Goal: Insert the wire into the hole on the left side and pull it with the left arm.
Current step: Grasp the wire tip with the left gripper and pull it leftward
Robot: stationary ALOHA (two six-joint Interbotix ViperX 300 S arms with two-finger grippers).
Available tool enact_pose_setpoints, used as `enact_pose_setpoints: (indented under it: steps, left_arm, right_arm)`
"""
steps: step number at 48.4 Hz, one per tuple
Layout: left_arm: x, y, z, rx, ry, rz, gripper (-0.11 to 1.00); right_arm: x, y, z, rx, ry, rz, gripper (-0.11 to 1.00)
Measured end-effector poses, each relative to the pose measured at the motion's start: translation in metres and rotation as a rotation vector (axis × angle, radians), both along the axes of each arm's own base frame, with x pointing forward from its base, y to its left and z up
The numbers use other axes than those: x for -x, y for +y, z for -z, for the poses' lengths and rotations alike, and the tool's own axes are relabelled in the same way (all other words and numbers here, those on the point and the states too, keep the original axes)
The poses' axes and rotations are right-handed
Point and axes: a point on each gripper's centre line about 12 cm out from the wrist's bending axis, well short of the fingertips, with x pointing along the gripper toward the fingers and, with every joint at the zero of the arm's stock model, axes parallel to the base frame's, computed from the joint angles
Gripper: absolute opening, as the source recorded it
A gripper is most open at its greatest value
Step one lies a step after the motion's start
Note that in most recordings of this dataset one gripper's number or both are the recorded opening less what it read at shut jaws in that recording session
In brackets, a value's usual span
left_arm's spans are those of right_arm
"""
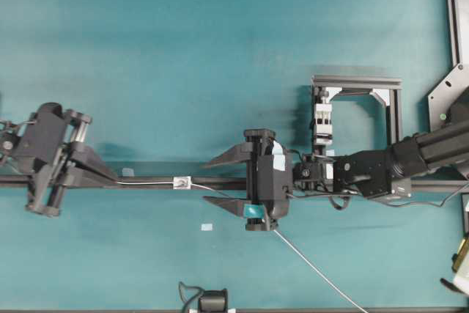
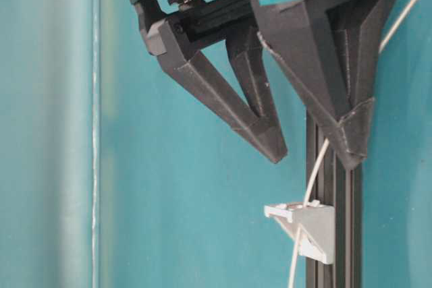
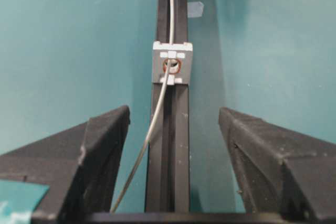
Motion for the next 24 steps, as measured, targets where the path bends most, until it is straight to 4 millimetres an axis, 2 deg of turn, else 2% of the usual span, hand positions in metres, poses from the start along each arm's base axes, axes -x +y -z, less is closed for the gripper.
enact_pose_setpoints:
  steps: [9, 24]
  left_arm:
    - [0.02, 0.002, 0.0, -0.012, 0.049, 0.021, -0.1]
    - [0.035, 0.007, -0.006, 0.002, 0.064, 0.016, -0.1]
  right_arm:
    - [0.0, 0.0, 0.0, -0.001, -0.001, 0.001, 0.76]
    - [0.0, 0.0, 0.0, 0.0, 0.0, 0.0, 0.76]
